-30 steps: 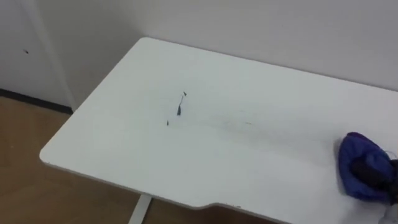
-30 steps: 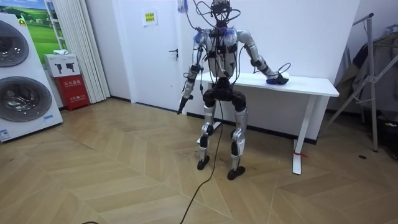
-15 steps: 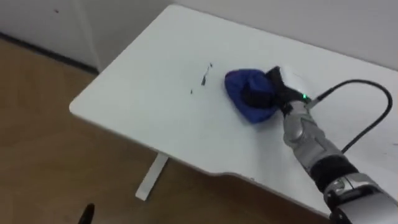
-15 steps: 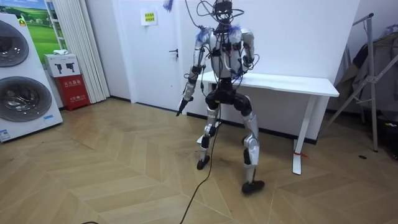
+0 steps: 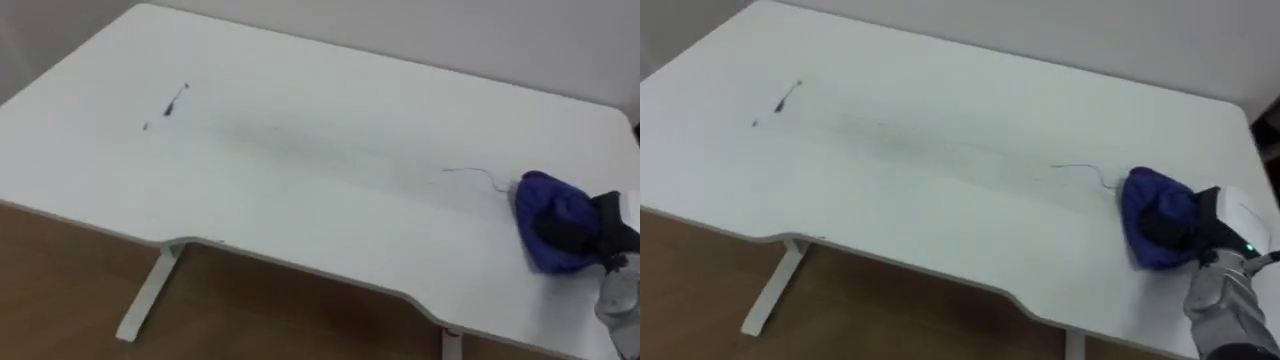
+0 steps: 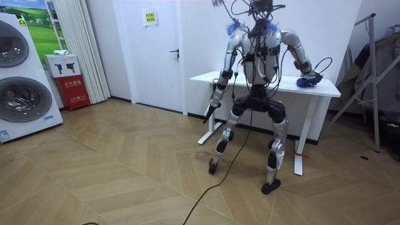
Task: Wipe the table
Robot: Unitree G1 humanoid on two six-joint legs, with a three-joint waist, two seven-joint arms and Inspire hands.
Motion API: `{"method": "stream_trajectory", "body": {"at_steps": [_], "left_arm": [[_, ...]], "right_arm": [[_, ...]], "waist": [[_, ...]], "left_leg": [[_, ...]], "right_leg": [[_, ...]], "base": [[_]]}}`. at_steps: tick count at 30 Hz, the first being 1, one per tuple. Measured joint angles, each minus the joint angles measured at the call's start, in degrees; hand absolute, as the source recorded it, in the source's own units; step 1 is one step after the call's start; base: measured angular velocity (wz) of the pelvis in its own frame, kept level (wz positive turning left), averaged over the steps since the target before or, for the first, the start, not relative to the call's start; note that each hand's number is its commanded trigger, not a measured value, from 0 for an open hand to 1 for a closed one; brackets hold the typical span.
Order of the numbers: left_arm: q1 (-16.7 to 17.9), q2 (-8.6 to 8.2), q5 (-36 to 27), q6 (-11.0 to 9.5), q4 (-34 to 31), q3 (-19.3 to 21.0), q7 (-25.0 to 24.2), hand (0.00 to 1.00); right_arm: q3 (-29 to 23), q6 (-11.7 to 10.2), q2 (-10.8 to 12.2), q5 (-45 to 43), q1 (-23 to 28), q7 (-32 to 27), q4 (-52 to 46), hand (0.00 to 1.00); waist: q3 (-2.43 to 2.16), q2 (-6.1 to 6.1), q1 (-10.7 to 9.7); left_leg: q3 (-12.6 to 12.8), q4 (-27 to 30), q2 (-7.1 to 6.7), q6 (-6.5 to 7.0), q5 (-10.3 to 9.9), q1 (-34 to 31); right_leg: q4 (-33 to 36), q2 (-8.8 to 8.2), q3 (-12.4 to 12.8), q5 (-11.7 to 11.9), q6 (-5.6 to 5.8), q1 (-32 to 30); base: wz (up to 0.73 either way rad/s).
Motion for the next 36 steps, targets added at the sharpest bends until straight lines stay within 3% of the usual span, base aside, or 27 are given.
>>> {"method": "stream_trajectory", "body": {"at_steps": [1, 2, 3, 4, 5, 7, 8, 11, 12, 13, 15, 18, 21, 23, 26, 29, 30, 32, 34, 36], "left_arm": [[0.1, -1.18, 0.2, 0.4, -0.1, -0.1, 0.0, 0.00], [0.0, -1.65, 0.2, 0.7, -0.2, -0.2, 0.0, 0.00], [-0.1, -2.01, 0.2, 1.2, -0.4, -0.2, 0.0, 0.00], [-0.3, -2.00, -0.4, 1.7, -1.0, -0.2, 0.0, 0.00], [-0.2, -1.96, -0.5, 2.0, -1.4, -0.2, 0.1, 0.00], [0.7, -2.29, -1.8, 3.1, -3.4, -0.2, 0.2, 0.00], [1.1, -2.30, -1.9, 3.2, -3.5, -0.2, 0.3, 0.00], [3.3, -2.13, -1.4, 4.5, -4.7, 2.4, 0.4, 0.00], [4.3, -2.07, -1.4, 4.5, -4.9, 4.3, 0.5, 0.00], [5.6, -2.08, -1.4, 4.5, -5.1, 5.6, 0.7, 0.00], [7.2, -2.08, -1.5, 4.5, -5.1, 7.3, 0.9, 0.00], [8.9, -1.97, -1.4, 4.4, -5.3, 11.1, 0.9, 0.00], [9.3, -1.82, -1.5, 4.3, -5.4, 12.3, 1.0, 0.00], [8.3, -1.73, -2.1, 3.9, -5.6, 11.5, 1.1, 0.00], [4.9, -1.63, -2.6, 3.1, -5.5, 8.1, 1.0, 0.00], [2.3, -1.69, -2.1, 2.2, -5.5, 5.4, 0.8, 0.00], [1.9, -1.71, -2.0, 2.0, -5.7, 4.5, 0.7, 0.00], [1.9, -1.81, -1.5, 2.6, -5.7, 2.9, 0.5, 0.00], [1.9, -1.76, -1.5, 3.7, -5.8, 1.7, -0.6, 0.00], [2.4, -1.39, -1.6, 5.1, -5.8, 1.7, -0.8, 0.00]], "right_arm": [[1.4, 1.3, 0.9, -2.1, -1.3, 1.2, -3.2, 1.00], [2.2, 1.5, 1.5, -3.2, -2.6, 1.6, -4.3, 1.00], [3.3, 1.1, 2.9, -4.5, -5.4, 1.8, -5.0, 1.00], [4.0, 0.5, 3.7, -4.7, -7.3, 1.9, -4.9, 1.00], [4.3, 0.2, 4.1, -4.7, -8.0, 2.0, -4.8, 1.00], [4.1, -1.0, 4.1, -4.1, -8.6, 1.7, -4.6, 1.00], [4.1, -1.2, 4.0, -3.8, -8.4, 1.3, -4.0, 1.00], [-0.3, -1.9, 3.5, -3.2, -5.3, 0.5, 0.6, 1.00], [-3.9, -2.9, 3.5, -1.9, -3.4, 0.0, 2.7, 1.00], [-7.2, -4.0, 3.1, -0.1, -1.5, -0.9, 3.7, 1.00], [-11.3, -5.0, 1.5, 3.0, 1.4, -2.1, 6.9, 1.00], [-17.9, -4.9, -0.5, 4.9, 6.7, -2.8, 7.6, 1.00], [-19.9, -3.3, -1.5, 5.3, 9.6, -3.5, 7.7, 1.00], [-18.1, -1.3, -1.4, 5.2, 9.6, -3.7, 6.5, 1.00], [-11.7, 2.3, -1.2, 2.4, 6.2, -3.3, 3.9, 1.00], [-1.2, 5.1, -0.1, -2.0, 0.4, -1.1, 0.5, 1.00], [2.2, 5.9, 1.3, -3.0, -1.6, -0.2, -2.2, 1.00], [6.5, 5.6, 3.8, -5.6, -5.5, 0.6, -4.3, 1.00], [9.3, 4.3, 4.1, -6.3, -9.2, 2.1, -4.0, 1.00], [9.3, 3.9, 4.1, -6.3, -11.8, 2.1, -2.6, 1.00]], "waist": [[0.15, 0.39, 1.3], [0.21, 0.90, 1.7], [0.52, 1.52, 2.2], [0.57, 1.93, 3.3], [0.45, 1.99, 3.9], [0.37, 2.12, 4.2], [0.35, 2.08, 4.2], [0.01, 0.83, 2.8], [-0.09, 0.36, 1.7], [-0.24, 0.17, 0.2], [-0.46, 0.00, -2.3], [-1.21, -0.69, -3.9], [-1.23, -0.88, -4.3], [-0.94, -0.51, -4.5], [-0.50, 0.14, -3.1], [-0.40, 0.85, -0.7], [-0.37, 0.85, 0.3], [-0.27, 0.86, 2.0], [-0.07, 0.65, 5.1], [-0.11, 0.47, 5.9]], "left_leg": [[-0.4, 2.9, -4.42, 0.86, -4.8, -0.3], [-0.5, 3.7, -6.53, 1.21, -6.9, -0.5], [-0.8, 3.1, -11.00, 2.59, -9.2, -1.6], [-2.7, 1.1, -14.97, 3.70, -9.2, -1.2], [-3.2, -0.1, -15.50, 3.79, -8.9, -0.7], [-4.0, -3.8, -16.79, 4.43, -7.0, 0.4], [-4.3, -4.7, -17.14, 4.53, -6.7, 0.9], [-6.9, -6.3, -18.45, 4.89, -6.4, 1.2], [-8.1, -6.5, -18.58, 4.89, -6.4, 1.2], [-9.2, -6.8, -18.57, 4.89, -6.4, 1.3], [-9.8, -7.8, -18.59, 4.86, -6.4, 2.5], [-9.8, -8.5, -18.61, 4.86, -6.4, 3.6], [-9.6, -9.3, -18.59, 4.85, -6.4, 5.4], [-9.1, -9.7, -18.51, 4.83, -6.4, 6.0], [-7.8, -9.9, -18.45, 4.74, -6.5, 6.0], [-7.9, -10.4, -18.17, 4.47, -6.6, 5.7], [-8.0, -10.5, -18.17, 4.31, -6.5, 5.4], [-8.3, -10.4, -18.09, 4.09, -6.2, 4.8], [-9.0, -10.1, -18.07, 4.16, -6.0, 3.4], [-11.0, -9.4, -18.31, 4.36, -5.8, 1.5]], "right_leg": [[-1.2, -0.10, 1.6, 0.7, -1.27, 0.1], [-1.8, -0.01, 1.7, 1.1, -1.84, 0.2], [-2.6, 0.19, 2.7, 1.8, -1.57, 0.2], [-3.0, 0.27, 3.5, 2.1, -1.12, -0.3], [-3.8, 0.78, 3.7, 2.4, -1.27, -0.3], [-7.6, 1.24, 3.5, 3.5, -2.74, 1.2], [-8.4, 1.23, 3.5, 3.8, -2.50, 1.6], [-9.7, 0.85, 2.7, 4.8, 0.15, 3.4], [-9.8, 0.65, 1.5, 5.4, 2.62, 4.1], [-10.1, 0.57, -0.7, 5.7, 3.54, 5.2], [-12.8, 0.72, -3.1, 5.7, 4.33, 8.4], [-15.7, 1.18, -4.7, 5.9, 4.86, 11.3], [-16.0, 1.24, -4.8, 5.9, 4.91, 12.6], [-16.7, 1.38, -4.7, 6.0, 5.12, 13.0], [-16.6, 1.55, -2.1, 6.1, 5.31, 12.0], [-16.4, 2.15, -0.7, 7.4, 4.73, 10.3], [-16.3, 2.39, -0.1, 7.6, 4.61, 9.9], [-16.3, 2.56, 0.1, 7.8, 4.42, 9.2], [-16.7, 2.70, -0.3, 8.1, 4.32, 8.0], [-16.9, 2.62, -2.1, 8.1, 4.32, 7.4]], "base": [[-0.85], [-0.73], [-0.56], [-0.41], [-0.11], [0.24], [0.37], [0.48], [0.52], [0.53], [0.51], [0.19], [-0.07], [-0.20], [-0.47], [-0.41], [-0.04], [0.00], [0.17], [0.47]]}}
